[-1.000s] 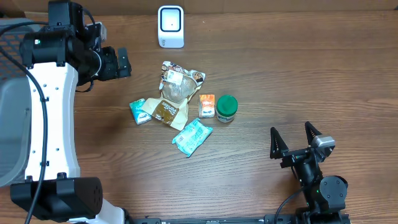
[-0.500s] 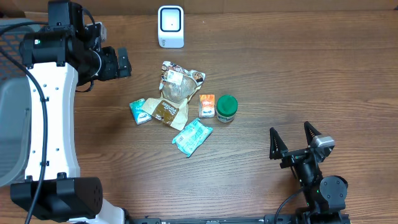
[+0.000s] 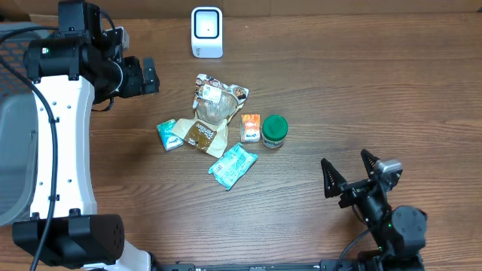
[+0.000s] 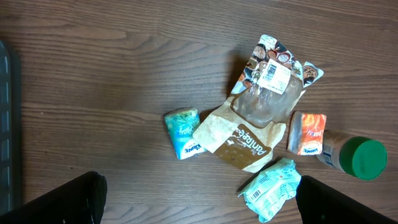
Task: Scan the item barcode
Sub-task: 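Reach the right gripper to the green-capped jar and grasp it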
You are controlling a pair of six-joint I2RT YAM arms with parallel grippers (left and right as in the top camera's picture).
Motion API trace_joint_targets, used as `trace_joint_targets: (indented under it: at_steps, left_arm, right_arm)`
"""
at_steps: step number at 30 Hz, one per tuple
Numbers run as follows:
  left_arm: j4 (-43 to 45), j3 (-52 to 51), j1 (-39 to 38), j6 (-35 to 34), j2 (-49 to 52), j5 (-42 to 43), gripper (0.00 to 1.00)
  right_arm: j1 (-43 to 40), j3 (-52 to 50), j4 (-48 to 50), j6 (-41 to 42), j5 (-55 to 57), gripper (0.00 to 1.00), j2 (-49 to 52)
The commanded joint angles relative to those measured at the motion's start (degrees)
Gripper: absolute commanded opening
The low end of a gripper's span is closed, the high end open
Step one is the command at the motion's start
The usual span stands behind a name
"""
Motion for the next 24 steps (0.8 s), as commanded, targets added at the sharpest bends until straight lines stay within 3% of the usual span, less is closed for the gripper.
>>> trace_joint_targets:
  at_steps: [1,6,19,24]
  left_arm:
    - [0.26,1.18,-0.04,0.46,-0.59,0.79,1.00]
    - [0.24,1.18,-0.04,0.46,-0.59,0.79,1.00]
    - [0.26,1.18,-0.04,0.46,-0.59,0.79,1.00]
    - [0.24,1.18,-0.04,0.46,-0.59,0.79,0.99]
  right_arm:
    - [-0.33,7.85,-1.95,0.37,-1.49,1.00,5.51]
    - [-0.33,20.57,-8.76,0.35,-2.97,1.00,18.43]
    - [0.20,63.30,-42.40,-0.15,-6.80,1.00,58.97]
    - [3.63,73.61,-51.41,-3.28,-6.80,1.00,72.78]
